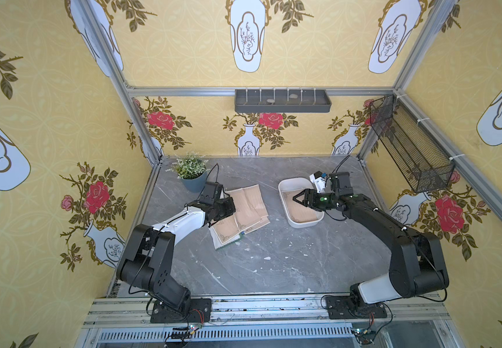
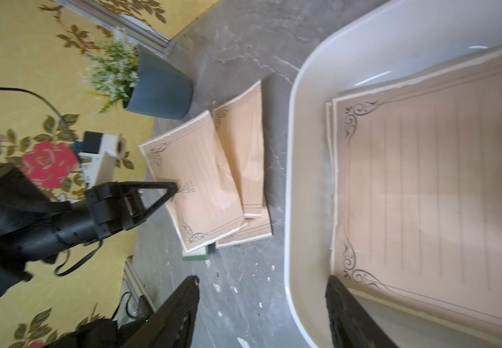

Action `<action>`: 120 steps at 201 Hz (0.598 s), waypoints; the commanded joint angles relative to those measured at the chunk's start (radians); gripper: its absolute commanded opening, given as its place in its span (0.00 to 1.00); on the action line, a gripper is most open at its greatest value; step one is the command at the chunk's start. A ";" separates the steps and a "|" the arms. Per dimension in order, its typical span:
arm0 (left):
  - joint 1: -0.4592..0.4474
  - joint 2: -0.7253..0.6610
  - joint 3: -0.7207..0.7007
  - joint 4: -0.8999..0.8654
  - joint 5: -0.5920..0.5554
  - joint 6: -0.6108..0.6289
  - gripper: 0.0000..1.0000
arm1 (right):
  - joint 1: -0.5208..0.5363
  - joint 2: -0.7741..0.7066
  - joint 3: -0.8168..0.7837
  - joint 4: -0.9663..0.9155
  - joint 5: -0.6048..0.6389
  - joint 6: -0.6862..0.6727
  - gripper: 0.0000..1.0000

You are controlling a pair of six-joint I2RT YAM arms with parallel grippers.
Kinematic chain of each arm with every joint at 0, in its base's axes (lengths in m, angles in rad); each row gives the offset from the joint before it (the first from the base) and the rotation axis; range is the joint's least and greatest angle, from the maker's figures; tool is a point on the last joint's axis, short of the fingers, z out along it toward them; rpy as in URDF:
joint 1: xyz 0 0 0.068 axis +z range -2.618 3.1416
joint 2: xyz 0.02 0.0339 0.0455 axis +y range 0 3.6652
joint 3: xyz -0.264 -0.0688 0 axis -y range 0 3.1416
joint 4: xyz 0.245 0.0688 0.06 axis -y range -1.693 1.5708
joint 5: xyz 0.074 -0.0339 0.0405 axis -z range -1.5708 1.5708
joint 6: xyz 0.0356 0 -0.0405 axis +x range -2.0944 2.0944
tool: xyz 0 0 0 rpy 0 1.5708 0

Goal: Take out the stationery paper from the storage box
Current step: Place the stationery paper at the center of the board.

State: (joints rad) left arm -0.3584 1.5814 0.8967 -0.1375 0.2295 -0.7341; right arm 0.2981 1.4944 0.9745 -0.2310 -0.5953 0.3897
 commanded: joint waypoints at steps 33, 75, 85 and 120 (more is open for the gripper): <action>0.000 0.011 0.004 -0.112 -0.158 -0.038 0.49 | 0.073 0.071 0.053 -0.098 0.329 -0.034 0.68; 0.000 -0.061 -0.008 -0.142 -0.242 -0.060 0.52 | 0.134 0.164 0.114 -0.160 0.535 -0.044 0.69; 0.000 -0.098 -0.020 -0.139 -0.267 -0.065 0.60 | 0.154 0.196 0.137 -0.186 0.618 -0.037 0.72; 0.001 -0.230 -0.044 -0.176 -0.344 -0.059 0.68 | 0.164 0.279 0.197 -0.212 0.709 -0.040 0.82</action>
State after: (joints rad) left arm -0.3592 1.4113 0.8677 -0.2790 -0.0341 -0.7944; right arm 0.4629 1.7344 1.1378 -0.4057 -0.0223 0.3626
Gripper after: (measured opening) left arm 0.675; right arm 0.746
